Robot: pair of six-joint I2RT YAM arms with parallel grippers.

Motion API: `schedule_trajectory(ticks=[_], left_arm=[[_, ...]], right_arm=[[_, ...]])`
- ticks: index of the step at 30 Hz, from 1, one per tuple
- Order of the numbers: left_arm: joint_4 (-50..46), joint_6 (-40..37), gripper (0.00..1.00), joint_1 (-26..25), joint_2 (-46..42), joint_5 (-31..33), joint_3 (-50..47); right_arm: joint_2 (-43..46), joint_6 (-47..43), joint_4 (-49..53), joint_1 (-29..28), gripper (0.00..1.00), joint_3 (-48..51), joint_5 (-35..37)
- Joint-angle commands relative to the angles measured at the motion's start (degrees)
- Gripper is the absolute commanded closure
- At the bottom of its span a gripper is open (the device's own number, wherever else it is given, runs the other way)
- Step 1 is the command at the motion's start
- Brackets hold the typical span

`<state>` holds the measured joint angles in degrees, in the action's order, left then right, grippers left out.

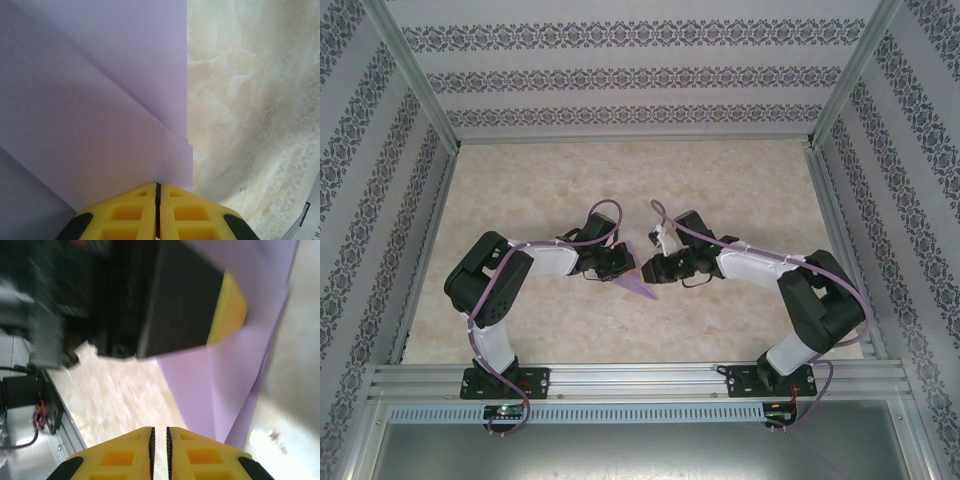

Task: Fold a paper plane with a square sheet of paper (fold left side to right side)
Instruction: Fourth fold the wing at the center of the table.

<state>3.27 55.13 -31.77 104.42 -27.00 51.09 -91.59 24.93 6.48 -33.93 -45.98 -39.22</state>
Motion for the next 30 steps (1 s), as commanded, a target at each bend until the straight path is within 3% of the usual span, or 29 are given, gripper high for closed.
schedule_trajectory(ticks=[1,30], left_arm=[[-4.19,-0.25,0.90,0.48,0.47,1.63,-1.79],[-5.78,-0.99,0.90,0.40,0.43,1.70,-0.63]], right_arm=[[-2.74,2.21,-1.98,-1.22,0.85,1.25,-2.62],[-9.31,-2.26,3.39,-1.83,0.85,-0.79,1.87]])
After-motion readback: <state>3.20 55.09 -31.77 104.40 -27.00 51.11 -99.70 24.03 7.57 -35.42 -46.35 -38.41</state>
